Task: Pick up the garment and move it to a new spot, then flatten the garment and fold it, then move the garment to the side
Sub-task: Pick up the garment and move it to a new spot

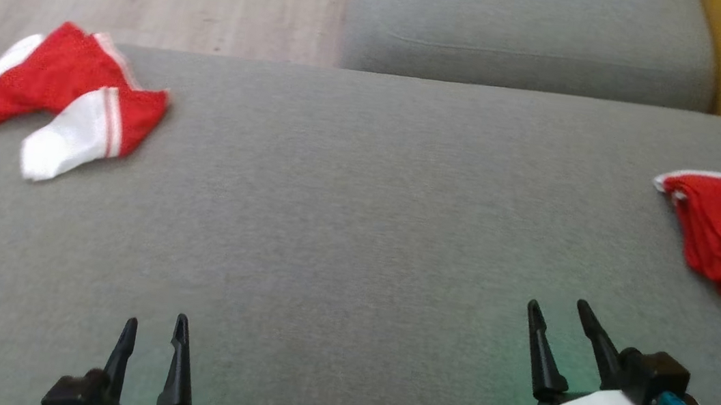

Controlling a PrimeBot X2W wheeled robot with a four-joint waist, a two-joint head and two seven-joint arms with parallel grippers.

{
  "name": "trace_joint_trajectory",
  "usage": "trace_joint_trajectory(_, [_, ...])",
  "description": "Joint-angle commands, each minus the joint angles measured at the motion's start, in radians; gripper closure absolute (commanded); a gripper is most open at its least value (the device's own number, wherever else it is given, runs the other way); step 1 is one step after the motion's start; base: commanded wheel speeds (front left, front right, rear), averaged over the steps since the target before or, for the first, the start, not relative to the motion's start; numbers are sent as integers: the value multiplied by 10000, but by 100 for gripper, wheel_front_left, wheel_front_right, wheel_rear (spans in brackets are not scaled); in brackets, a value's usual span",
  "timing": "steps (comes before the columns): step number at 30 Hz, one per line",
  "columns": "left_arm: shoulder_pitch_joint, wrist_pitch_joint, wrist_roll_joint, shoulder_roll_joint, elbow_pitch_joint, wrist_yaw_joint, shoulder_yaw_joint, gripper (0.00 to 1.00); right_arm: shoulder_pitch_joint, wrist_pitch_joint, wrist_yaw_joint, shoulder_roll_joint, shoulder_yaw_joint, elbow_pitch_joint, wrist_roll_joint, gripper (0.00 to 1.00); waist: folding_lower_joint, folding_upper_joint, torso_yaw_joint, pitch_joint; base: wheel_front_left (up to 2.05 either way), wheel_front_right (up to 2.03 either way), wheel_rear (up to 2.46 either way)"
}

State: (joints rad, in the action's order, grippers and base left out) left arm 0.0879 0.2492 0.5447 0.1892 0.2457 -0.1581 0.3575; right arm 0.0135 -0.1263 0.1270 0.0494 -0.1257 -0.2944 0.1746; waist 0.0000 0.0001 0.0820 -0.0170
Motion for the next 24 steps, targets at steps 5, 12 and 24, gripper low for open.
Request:
trace_joint_trajectory(5, [-450, 46, -127, 239, -368, -73, -285, 0, -63, -169, 37, 9, -173, 371, -26, 0, 0, -1, 1718, -147, 0, 0, 0])
trace_joint_trajectory(12, [-316, -95, -151, 488, -667, -198, -348, 0, 36, -247, 37, 9, -379, 247, 141, 0, 0, -1, 3340, -305, 0, 0, 0])
trace_joint_trajectory(24, [94, -172, -18, 759, -1147, -440, -577, 0, -81, -262, 37, 9, -1120, 94, 284, 0, 0, -1, 4030, -474, 0, 0, 0])
